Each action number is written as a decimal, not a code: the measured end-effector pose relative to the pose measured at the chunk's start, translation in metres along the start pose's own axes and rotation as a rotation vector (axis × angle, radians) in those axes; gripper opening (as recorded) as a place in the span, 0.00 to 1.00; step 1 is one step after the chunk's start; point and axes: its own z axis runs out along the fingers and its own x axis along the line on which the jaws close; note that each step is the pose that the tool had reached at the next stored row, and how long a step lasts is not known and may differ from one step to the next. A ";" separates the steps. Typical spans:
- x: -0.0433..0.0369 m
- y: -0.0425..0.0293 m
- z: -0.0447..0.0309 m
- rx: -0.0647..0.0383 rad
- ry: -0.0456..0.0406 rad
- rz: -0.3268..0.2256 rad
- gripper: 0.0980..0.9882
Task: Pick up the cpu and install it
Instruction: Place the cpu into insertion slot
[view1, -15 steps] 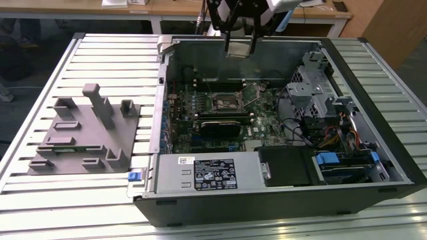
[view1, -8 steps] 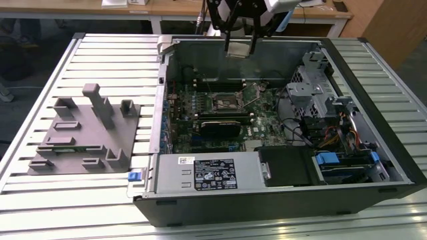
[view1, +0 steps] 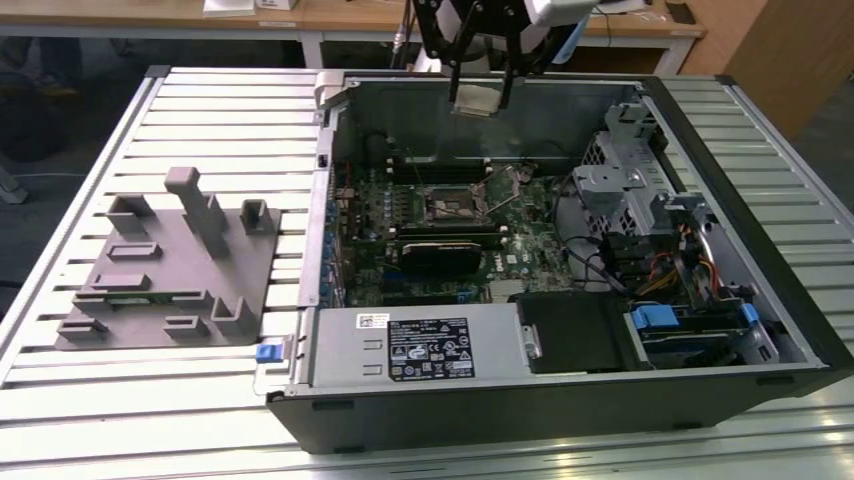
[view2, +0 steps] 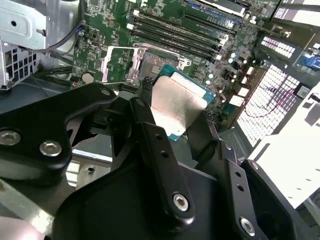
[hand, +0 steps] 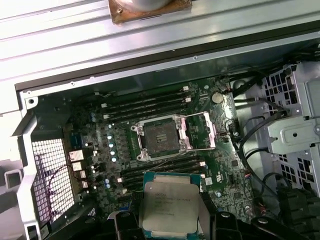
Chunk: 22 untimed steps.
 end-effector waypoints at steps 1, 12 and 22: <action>0.0000 0.0000 0.0000 0.000 -0.0002 0.006 0.48; 0.0000 0.0000 0.0001 -0.001 -0.0018 0.064 0.48; 0.0000 0.0000 0.0004 -0.002 -0.0030 0.108 0.48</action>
